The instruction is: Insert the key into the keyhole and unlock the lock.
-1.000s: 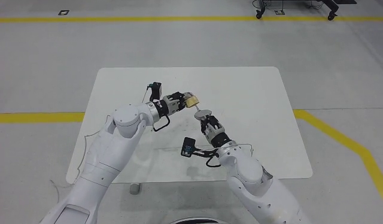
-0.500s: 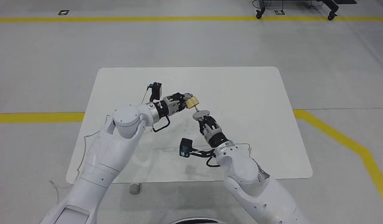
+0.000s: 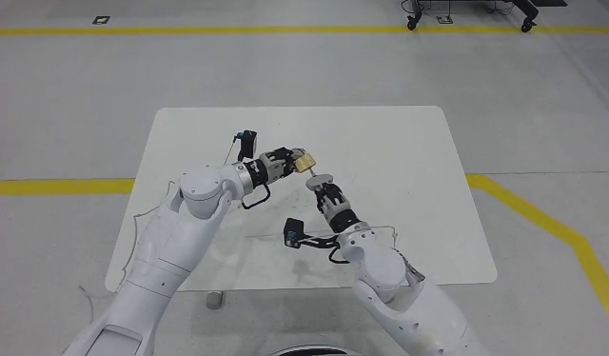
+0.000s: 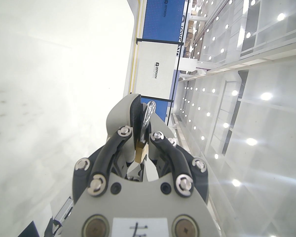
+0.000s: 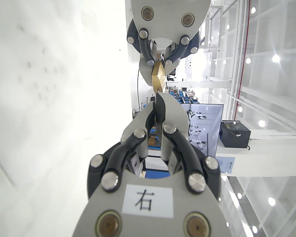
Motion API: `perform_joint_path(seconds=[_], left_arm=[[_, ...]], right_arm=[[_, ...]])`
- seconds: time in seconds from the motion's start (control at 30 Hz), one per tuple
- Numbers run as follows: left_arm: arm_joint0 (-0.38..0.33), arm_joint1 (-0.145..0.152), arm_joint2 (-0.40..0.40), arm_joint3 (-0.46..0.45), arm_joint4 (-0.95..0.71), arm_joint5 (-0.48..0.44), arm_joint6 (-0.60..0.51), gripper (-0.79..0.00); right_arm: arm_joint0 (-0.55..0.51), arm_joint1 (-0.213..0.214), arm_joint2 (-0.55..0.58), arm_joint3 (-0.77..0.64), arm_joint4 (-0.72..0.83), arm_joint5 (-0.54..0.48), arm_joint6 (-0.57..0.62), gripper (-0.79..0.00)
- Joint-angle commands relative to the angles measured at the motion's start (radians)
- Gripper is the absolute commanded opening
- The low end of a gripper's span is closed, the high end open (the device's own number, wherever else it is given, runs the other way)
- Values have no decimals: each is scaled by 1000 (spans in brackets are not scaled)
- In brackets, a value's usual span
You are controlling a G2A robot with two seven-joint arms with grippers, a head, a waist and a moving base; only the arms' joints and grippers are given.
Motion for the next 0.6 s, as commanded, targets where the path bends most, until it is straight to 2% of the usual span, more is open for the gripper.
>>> perform_joint_path(seconds=[0.0,0.57], left_arm=[[1,0,0,-3,2,3,-1,-785],[5,3,-6,-17,18,18,-11,-785]], right_arm=[[1,-2,-3,1,-11,-2,7,-785],[4,-19,-33,15,-86,1,62,-785]])
